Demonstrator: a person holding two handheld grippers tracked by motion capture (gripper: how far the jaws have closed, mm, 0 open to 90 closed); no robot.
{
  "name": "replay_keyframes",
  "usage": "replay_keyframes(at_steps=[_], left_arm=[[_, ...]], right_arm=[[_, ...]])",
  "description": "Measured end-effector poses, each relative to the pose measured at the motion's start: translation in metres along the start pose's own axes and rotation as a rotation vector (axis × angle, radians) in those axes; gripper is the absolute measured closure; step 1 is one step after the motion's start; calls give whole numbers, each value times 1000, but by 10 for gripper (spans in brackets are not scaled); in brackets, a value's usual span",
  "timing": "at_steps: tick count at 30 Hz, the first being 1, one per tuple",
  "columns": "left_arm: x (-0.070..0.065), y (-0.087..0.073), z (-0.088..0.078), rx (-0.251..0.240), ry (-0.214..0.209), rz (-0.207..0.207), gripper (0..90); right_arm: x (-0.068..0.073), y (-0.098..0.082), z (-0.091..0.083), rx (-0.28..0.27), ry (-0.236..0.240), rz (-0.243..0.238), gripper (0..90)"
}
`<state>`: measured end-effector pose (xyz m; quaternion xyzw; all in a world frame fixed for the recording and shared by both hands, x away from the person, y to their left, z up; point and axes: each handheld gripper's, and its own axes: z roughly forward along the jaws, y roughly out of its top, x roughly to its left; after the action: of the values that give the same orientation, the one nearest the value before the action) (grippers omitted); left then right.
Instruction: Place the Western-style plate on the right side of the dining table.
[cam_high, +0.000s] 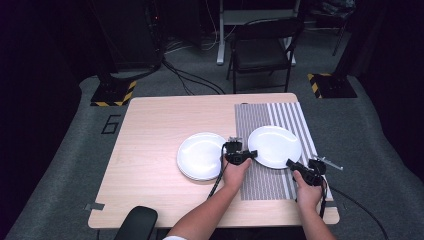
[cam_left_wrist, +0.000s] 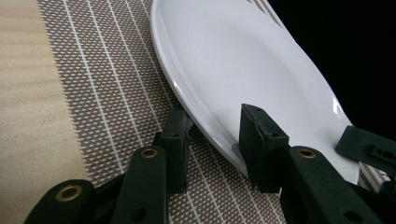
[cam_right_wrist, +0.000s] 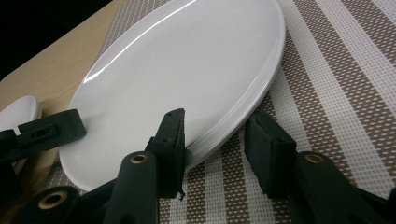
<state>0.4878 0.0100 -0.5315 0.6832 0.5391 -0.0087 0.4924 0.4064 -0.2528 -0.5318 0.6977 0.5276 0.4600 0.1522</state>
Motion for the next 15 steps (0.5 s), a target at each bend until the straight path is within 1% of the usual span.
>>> replay_keyframes(at_steps=[6,7,9,10,13,15], left_arm=[[1,-1,-2,19,-3,19,625],[1,-1,-2,19,-6,18,623],[0,-1,-3,11,-12,-5,612],[1,-1,-4,12,-9,-5,607],[1,-2,-5,23,-7,16,589],[0,-2,-6,25,-5,17,584]], right_arm=[[-1,0,-1,2,-9,1,579],[0,1,-2,3,-9,8,578],[-1,1,-3,5,-13,6,578],[-1,1,-3,7,-15,5,578],[-1,1,-5,7,-25,8,577],[-1,1,-6,3,-31,16,577]])
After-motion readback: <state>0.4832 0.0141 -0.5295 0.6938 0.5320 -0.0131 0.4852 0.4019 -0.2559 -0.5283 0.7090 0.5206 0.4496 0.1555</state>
